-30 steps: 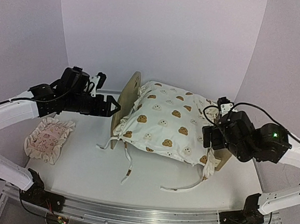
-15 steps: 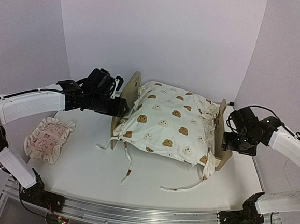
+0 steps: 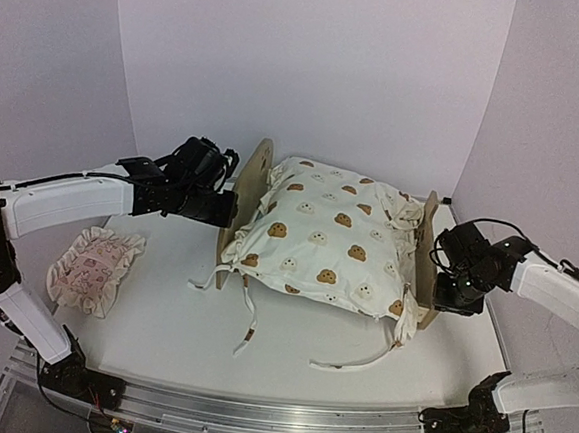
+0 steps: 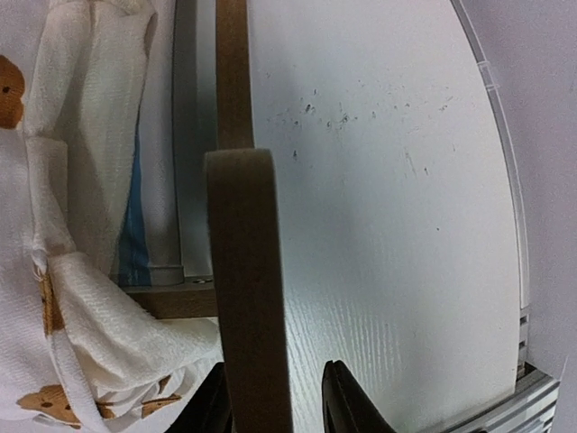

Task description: Set up the pet bed

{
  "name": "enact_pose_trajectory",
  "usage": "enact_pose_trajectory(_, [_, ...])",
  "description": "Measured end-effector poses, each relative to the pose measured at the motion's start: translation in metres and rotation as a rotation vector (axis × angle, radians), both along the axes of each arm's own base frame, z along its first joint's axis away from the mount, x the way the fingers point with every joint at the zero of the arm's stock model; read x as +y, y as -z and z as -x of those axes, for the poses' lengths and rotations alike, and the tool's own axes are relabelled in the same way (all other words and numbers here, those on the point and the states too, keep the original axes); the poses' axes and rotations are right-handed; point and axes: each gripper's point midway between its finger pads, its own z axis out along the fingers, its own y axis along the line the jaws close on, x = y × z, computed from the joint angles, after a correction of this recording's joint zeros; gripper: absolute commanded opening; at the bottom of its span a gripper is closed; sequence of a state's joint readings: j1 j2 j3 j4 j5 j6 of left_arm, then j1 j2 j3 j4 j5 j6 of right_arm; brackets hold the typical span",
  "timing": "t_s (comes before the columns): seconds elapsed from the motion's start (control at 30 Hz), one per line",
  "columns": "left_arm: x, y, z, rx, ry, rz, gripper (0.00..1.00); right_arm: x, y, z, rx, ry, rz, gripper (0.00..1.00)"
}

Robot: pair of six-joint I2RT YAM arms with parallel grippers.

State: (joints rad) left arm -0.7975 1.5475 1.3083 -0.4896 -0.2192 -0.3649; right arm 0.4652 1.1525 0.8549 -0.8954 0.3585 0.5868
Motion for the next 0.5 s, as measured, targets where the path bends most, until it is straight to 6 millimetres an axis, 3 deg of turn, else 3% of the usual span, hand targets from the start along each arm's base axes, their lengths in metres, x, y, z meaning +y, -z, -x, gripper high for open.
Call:
enact_pose_trajectory(0.2, [0.004,0.000,-0.001,-0.026,-0.020,-0.034,0.03,0.010,0.005,-0.001,0.026,-0.016,-0.043,0.10])
enact_pose_trajectory(0.5, [0.038,0.001,0.015,-0.046,-0.089,-0.073,0.03,0.043,0.006,0.004,0.022,-0.092,-0.110,0.05])
